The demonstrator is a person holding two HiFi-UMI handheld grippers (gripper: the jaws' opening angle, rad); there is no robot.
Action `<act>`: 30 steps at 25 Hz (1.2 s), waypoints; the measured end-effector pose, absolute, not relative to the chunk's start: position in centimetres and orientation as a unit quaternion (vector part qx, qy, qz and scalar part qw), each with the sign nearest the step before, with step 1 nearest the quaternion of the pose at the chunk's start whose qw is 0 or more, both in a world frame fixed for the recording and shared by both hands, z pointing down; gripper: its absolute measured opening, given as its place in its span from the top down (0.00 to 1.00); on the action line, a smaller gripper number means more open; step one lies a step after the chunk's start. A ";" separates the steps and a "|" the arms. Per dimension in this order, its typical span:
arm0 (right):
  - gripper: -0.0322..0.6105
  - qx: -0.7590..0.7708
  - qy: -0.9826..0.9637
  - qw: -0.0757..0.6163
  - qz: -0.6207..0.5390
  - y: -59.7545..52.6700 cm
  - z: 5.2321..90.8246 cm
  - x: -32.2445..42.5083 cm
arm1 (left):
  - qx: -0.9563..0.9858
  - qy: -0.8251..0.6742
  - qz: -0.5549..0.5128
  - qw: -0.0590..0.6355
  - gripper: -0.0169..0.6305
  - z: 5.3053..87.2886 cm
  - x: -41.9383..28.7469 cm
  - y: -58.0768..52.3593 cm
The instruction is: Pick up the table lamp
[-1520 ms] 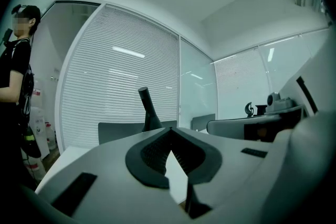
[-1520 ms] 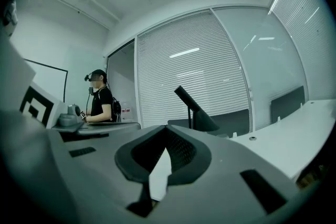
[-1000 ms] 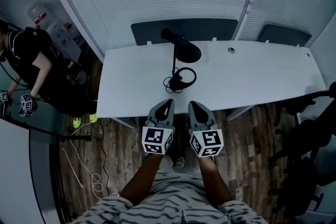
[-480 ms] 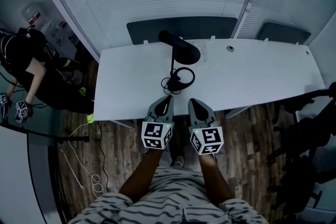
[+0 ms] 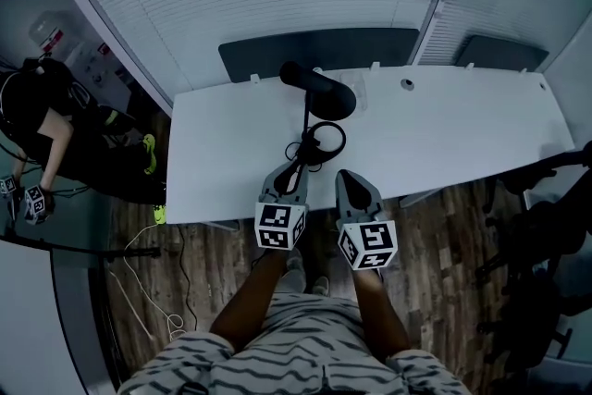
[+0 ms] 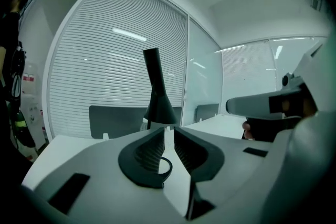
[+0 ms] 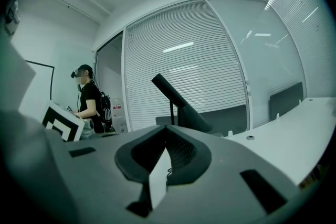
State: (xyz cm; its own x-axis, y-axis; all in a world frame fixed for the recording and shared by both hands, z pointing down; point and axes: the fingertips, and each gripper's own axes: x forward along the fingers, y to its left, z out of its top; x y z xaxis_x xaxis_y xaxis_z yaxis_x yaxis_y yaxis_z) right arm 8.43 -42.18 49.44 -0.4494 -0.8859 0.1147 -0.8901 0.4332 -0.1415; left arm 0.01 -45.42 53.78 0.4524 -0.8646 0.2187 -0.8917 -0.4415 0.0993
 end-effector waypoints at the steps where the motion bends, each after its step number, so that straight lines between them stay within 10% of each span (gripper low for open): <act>1: 0.93 0.526 -0.846 0.012 0.090 -42.5 49.5 8.3 | 0.846 -0.518 0.070 0.102 0.88 54.2 -0.2 -45.8; 11: 0.93 0.533 -0.842 0.012 0.088 -45.6 49.5 7.9 | 0.846 -0.515 0.099 0.094 0.70 57.7 -0.2 -50.1; 30: 0.93 0.558 -0.823 0.021 0.101 -49.1 50.9 9.3 | 0.850 -0.512 0.105 0.065 0.77 62.8 0.1 -58.7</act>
